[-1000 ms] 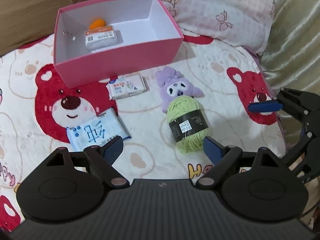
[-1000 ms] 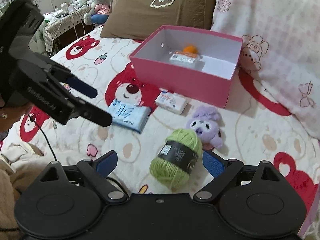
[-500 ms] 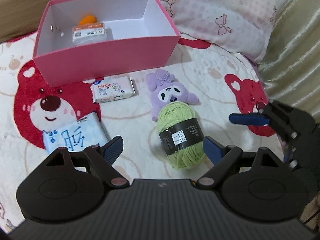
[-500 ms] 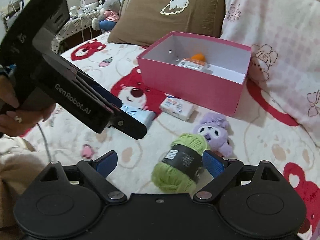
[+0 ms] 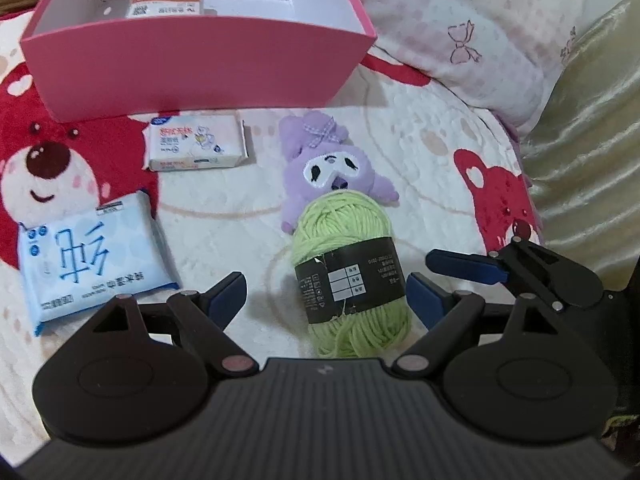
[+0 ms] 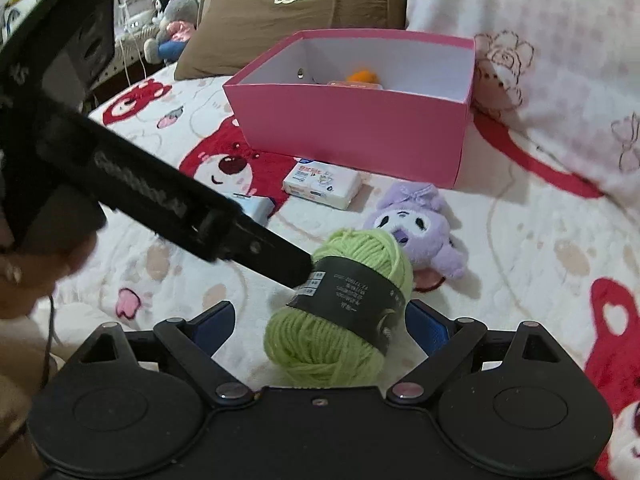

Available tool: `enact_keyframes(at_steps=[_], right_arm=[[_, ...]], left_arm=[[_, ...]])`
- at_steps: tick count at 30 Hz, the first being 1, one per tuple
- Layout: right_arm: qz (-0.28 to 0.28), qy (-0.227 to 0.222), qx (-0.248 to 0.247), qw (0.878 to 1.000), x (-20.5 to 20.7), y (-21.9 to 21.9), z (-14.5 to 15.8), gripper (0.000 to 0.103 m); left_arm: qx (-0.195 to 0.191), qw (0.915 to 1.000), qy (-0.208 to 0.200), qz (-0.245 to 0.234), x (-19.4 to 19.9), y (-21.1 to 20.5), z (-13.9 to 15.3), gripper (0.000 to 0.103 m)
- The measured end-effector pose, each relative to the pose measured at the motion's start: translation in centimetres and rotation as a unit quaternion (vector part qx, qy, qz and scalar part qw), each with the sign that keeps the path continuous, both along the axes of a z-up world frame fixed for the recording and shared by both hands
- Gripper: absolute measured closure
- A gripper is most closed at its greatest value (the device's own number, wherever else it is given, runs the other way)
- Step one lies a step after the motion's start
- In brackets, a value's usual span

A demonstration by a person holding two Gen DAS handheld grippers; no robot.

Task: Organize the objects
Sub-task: 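Close the left gripper on the green yarn ball's black label band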

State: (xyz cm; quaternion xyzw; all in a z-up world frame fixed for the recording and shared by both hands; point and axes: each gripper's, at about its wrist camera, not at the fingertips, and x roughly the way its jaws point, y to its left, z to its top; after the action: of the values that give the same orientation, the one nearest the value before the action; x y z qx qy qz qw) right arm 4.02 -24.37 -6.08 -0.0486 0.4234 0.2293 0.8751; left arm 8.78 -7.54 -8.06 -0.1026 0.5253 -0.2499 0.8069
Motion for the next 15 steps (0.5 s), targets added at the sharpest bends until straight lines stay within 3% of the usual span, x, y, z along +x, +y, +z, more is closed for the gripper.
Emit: enact_keyframes(at_steps=[5, 9, 15], right_arm=[[-0.010, 0.013, -0.005, 1.000, 0.6, 0.1, -1.5, 0.009], [-0.026, 0.034, 0.002, 0.999, 1.2, -0.2, -2.5, 0.009], [-0.048, 0.064, 0.018, 0.997, 1.9, -0.9, -4.0, 0.009]], left_arm=[[0.008, 1.0000, 0.002, -0.006, 0.4, -1.2, -1.4, 0.016], [-0.013, 0.9999, 0.007, -0.006, 0.5, -1.3, -2.2, 0.018], [-0.058, 0.9978, 0.031, 0.002, 1.0, -0.7, -3.3, 0.035]])
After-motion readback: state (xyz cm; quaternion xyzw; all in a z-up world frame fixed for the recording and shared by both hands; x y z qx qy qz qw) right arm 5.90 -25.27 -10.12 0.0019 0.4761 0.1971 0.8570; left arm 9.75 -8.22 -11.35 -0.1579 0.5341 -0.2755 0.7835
